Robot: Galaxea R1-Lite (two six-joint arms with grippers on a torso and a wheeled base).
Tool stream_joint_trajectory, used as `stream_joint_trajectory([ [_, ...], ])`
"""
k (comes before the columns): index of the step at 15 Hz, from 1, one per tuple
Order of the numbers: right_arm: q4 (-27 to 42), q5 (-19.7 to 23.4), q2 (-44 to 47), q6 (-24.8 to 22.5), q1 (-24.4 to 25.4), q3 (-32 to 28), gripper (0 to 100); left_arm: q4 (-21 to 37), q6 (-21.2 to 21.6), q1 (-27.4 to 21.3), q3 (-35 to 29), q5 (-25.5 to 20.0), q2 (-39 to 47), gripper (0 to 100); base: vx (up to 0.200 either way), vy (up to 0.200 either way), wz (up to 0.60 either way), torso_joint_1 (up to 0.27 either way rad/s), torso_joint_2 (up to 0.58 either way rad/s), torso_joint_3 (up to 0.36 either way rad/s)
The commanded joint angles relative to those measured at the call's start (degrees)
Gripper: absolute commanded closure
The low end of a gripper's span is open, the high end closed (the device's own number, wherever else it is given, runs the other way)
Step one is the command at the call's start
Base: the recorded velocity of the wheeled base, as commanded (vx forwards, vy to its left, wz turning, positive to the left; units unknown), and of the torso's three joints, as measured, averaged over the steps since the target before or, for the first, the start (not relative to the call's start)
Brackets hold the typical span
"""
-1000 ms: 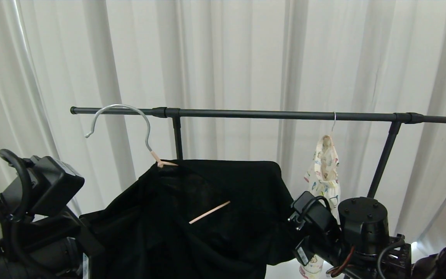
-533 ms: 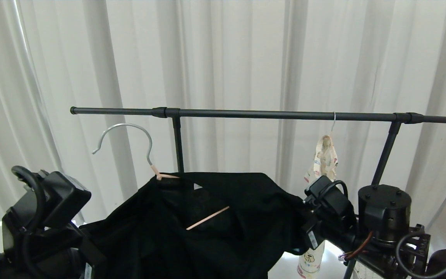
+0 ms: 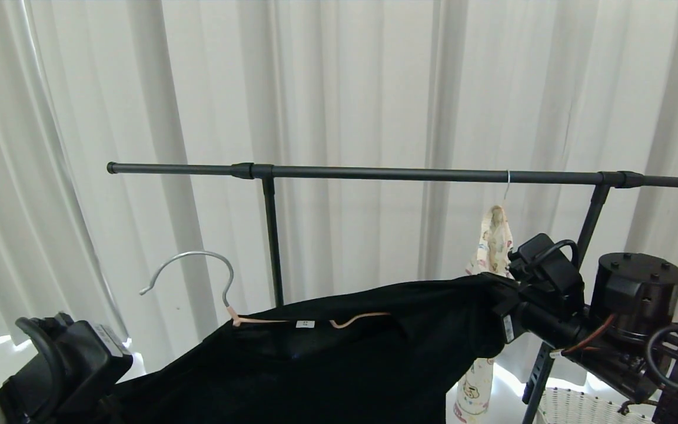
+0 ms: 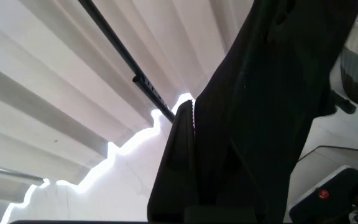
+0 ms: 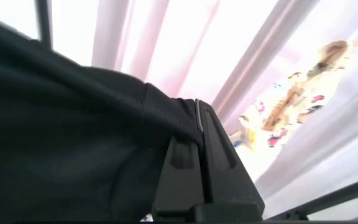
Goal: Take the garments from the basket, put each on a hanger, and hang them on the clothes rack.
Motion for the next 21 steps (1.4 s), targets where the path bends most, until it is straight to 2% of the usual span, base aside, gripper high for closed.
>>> stream_joint_trajectory([
  [1,0.01,0.14,-0.19,-0.04,-0.06,0.06,100,0.01,-0.01,-0.14,0.36,-0.45,-1.72,100,0.0,0.0,0.0,0.0,0.0,0.0],
  [5,0.8,1.02,-0.01,-0.04,0.11,0.14,100,-0.08,-0.01,-2.69,0.01,-0.71,-2.07,100,0.0,0.0,0.0,0.0,0.0,0.0],
  [6,0.89,1.11,0.07,-0.04,0.11,0.14,0,-0.08,-0.01,-3.04,-0.08,-0.71,-2.16,100,0.0,0.0,0.0,0.0,0.0,0.0],
  [12,1.41,2.96,0.34,0.05,-0.06,0.58,0,-0.08,-0.1,-4.18,-1.39,-0.71,-2.51,100,0.0,0.0,0.0,0.0,0.0,0.0],
  [14,1.41,3.13,0.43,0.05,-0.15,2.43,0,-0.08,-0.19,-4.18,-2.45,-0.71,-2.33,100,0.0,0.0,0.0,0.0,0.0,0.0],
  [16,2.2,5.59,-2.21,-0.13,1.61,2.08,0,-0.08,-0.19,-4.18,-2.19,-0.71,-1.63,100,0.0,0.0,0.0,0.0,0.0,0.0],
  [19,18.02,11.39,-11.7,-0.13,4.33,-0.65,0,-0.08,-0.1,-4.18,0.63,-0.71,1.89,100,0.0,0.0,0.0,0.0,0.0,0.0],
  [20,27.96,15.7,-16.36,-0.13,5.65,-3.9,0,-0.08,-0.01,-4.71,1.86,-0.71,2.85,100,0.0,0.0,0.0,0.0,0.0,0.0],
  [21,34.11,17.99,-18.65,-0.22,6.88,-6.54,0,-0.08,-0.1,-6.29,2.56,-0.71,2.94,100,0.0,0.0,0.0,0.0,0.0,0.0],
])
